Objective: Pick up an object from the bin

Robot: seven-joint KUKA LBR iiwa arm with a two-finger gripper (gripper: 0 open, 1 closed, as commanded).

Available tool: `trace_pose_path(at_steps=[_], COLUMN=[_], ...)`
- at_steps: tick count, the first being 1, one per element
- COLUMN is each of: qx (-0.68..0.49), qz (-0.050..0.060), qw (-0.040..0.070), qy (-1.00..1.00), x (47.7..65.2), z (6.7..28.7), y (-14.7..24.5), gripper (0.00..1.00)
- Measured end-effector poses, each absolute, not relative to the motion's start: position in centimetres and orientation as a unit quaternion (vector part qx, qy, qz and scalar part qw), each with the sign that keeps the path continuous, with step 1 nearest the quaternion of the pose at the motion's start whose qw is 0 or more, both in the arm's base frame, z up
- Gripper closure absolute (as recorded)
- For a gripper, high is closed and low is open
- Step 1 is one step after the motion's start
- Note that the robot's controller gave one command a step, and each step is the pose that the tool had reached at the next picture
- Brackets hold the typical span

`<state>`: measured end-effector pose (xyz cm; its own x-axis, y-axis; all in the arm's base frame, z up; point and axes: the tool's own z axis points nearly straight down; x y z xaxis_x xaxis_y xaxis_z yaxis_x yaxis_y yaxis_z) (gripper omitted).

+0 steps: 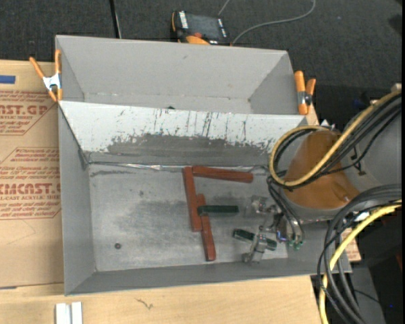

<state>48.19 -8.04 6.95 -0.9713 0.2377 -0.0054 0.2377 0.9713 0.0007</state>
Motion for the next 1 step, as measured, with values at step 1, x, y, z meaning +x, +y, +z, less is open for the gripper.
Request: trace_pose_path(at_steps=[1], qx=[0.119], qz=[0.000], qw=[0.000], qy=[0.993], x=[48.05], z=[6.89], y=[-8.02], gripper=[1.00])
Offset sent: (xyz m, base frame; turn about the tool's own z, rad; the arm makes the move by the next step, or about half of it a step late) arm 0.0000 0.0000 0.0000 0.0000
